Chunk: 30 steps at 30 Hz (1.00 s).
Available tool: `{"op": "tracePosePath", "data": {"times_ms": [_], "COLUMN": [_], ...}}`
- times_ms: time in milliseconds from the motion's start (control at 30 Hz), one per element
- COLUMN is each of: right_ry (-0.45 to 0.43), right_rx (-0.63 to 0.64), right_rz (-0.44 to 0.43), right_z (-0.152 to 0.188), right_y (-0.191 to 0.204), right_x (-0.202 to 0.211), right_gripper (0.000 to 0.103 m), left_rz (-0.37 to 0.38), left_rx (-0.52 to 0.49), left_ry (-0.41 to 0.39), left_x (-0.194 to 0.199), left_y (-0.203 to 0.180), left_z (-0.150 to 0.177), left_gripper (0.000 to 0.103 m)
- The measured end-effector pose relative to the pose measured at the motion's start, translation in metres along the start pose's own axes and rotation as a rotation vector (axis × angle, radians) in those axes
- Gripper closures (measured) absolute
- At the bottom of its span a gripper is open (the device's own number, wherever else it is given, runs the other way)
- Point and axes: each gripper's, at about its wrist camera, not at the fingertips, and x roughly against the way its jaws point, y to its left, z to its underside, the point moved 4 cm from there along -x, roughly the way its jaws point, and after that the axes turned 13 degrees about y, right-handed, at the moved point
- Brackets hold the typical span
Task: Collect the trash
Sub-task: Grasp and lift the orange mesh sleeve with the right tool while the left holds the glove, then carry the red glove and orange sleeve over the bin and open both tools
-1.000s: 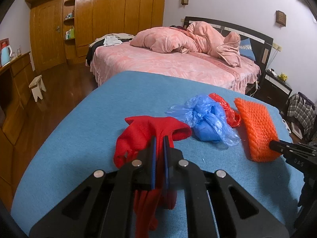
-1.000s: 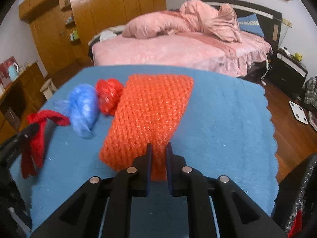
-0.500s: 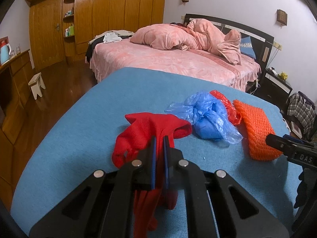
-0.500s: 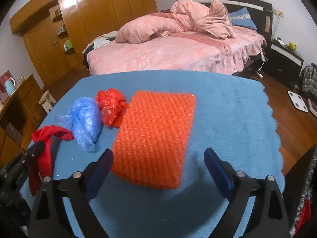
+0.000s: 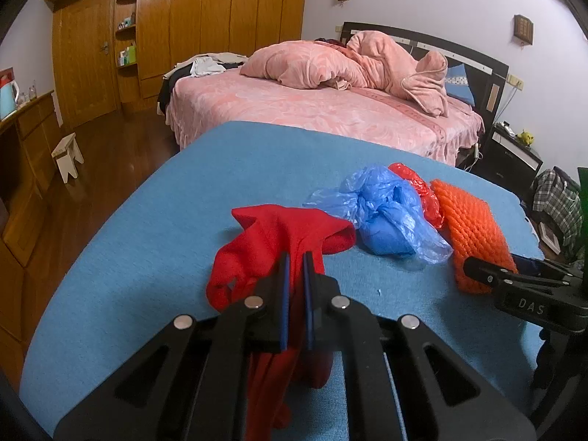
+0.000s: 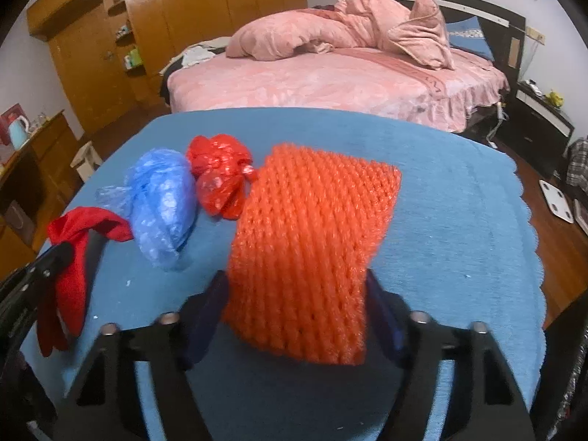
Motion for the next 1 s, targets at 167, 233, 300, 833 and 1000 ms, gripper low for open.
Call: {"op": "tracePosePath", "data": {"times_ms": [167, 233, 300, 833, 1000], "right_ry": [0.008, 0.006, 0.003, -0.106, -0.138], "right_rx": [0.047, 0.051, 0.046, 0.060, 0.048], "right_rz": [-0.074, -0.090, -0.098, -0.099, -0.102], "right_z": [0.005, 0.008, 0.012, 0.025, 0.030], "right_y": [0.012, 0.015, 0.014, 0.011, 0.001], "right_x": [0.003, 0.006, 0.010, 0.074, 0.098], "right_gripper": [0.073, 0.074, 0.074, 0.075, 0.075], "left_rz": [-0.001, 0.002, 0.003, 0.038, 0.068], "left_rx": [-0.002, 0.000, 0.002, 0.005, -0.026], "left_ry": [-0.005, -0.006, -0.005, -0.080, -0.112], "left_x": [0.000, 0.000, 0.000, 0.039, 0.063], "left_y": [0.000, 0.001, 0.001, -0.020, -0.042], "left_z": [0.000, 0.001, 0.001, 0.007, 0.004], "left_gripper": [0.097, 0.097, 0.097, 0.097, 0.097]}}
